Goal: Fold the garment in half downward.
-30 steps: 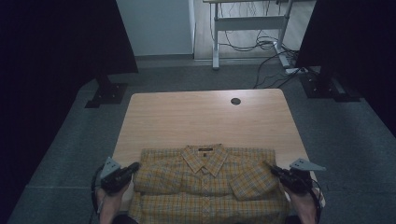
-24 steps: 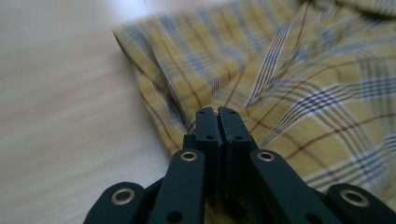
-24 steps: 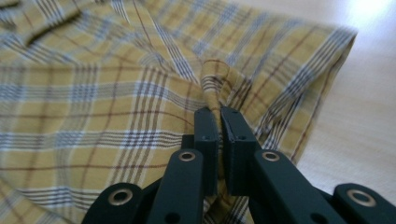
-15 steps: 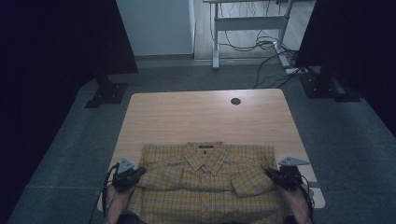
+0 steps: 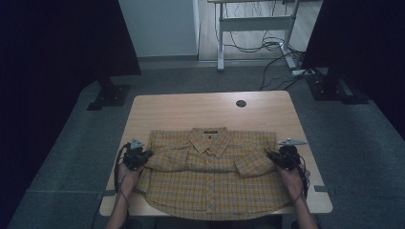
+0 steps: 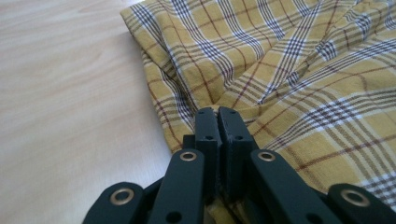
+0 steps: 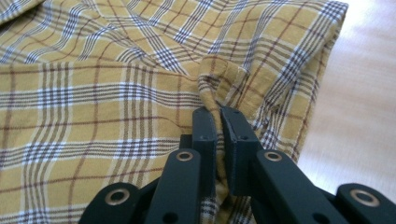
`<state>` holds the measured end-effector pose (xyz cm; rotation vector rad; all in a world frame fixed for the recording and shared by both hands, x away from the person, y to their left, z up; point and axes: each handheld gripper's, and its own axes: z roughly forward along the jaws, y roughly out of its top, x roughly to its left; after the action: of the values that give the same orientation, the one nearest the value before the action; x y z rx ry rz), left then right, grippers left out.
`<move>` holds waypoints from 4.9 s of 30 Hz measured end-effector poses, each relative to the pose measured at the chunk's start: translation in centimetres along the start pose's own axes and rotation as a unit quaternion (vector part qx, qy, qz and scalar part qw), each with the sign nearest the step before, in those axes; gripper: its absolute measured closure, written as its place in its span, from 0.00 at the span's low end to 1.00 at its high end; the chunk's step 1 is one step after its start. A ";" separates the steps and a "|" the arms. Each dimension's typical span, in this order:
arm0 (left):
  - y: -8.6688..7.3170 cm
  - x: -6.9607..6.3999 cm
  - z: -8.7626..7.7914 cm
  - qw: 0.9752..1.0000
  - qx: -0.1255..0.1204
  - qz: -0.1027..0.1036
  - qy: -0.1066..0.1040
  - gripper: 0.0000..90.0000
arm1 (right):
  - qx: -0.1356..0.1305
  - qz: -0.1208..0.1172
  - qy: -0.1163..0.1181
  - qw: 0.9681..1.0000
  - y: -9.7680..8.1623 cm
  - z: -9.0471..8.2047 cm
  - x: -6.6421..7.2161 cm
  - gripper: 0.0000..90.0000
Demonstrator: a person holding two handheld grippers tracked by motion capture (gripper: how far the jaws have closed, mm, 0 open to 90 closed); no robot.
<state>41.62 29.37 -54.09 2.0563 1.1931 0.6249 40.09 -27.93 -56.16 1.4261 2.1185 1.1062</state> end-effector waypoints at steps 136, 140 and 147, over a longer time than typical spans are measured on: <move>-0.6 -6.0 0.2 0.997 0.011 0.054 -0.057 0.23 | -0.039 -0.088 0.001 0.995 -4.7 -8.3 5.2 0.12; -1.2 -6.2 -0.1 0.997 -0.005 0.053 -0.053 0.23 | -0.025 -0.090 -0.008 0.996 -6.1 -7.8 6.3 0.08; -2.1 -6.8 -0.4 0.998 -0.020 0.040 -0.050 0.22 | 0.009 -0.097 -0.019 0.995 -7.1 -5.9 6.2 0.08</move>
<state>37.00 24.24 -55.84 2.0846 1.0378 0.5721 29.18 -26.07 -57.06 1.2093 2.1914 0.9799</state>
